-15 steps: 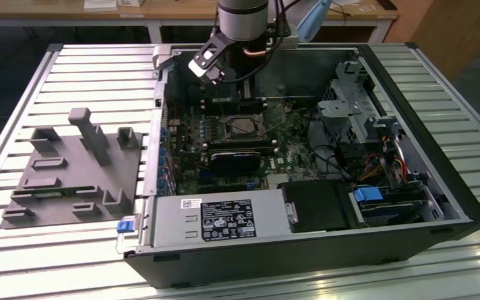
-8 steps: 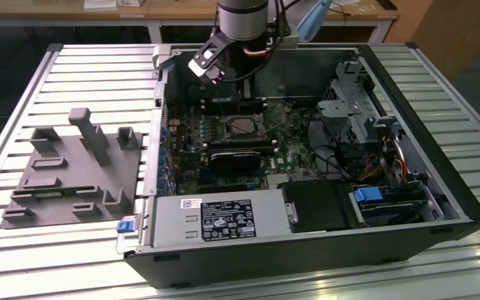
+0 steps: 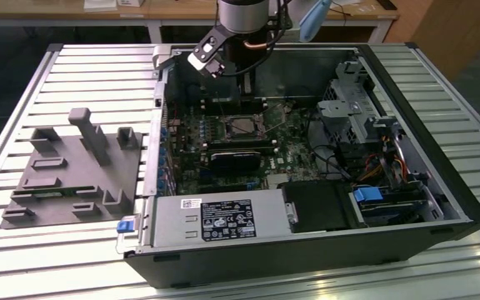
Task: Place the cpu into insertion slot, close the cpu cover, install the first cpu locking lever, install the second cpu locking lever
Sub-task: 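Close the cpu cover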
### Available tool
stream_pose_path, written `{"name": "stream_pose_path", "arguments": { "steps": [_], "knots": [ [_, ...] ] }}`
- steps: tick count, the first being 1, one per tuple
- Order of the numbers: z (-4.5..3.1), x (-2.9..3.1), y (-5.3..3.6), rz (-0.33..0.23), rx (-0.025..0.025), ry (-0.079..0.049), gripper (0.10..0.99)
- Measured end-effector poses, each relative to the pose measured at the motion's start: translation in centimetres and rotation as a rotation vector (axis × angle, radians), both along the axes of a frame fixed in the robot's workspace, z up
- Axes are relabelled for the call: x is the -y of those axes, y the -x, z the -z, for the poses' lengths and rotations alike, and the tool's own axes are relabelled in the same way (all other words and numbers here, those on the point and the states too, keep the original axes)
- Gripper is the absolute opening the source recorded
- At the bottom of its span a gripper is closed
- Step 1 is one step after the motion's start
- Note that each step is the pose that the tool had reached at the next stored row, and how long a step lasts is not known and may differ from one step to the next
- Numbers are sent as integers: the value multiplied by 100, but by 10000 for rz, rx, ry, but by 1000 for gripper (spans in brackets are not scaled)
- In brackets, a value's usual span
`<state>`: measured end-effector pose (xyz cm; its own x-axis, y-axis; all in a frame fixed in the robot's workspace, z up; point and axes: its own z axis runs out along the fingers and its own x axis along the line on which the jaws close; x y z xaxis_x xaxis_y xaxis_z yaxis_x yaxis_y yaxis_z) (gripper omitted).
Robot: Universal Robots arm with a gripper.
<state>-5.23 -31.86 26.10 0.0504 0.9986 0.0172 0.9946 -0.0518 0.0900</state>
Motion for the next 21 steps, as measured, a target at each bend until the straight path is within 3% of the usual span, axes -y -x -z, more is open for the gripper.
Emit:
{"name": "stream_pose_path", "arguments": {
  "steps": [21],
  "knots": [
    [-2,0,-172,0,-1,2,102]
  ]
}}
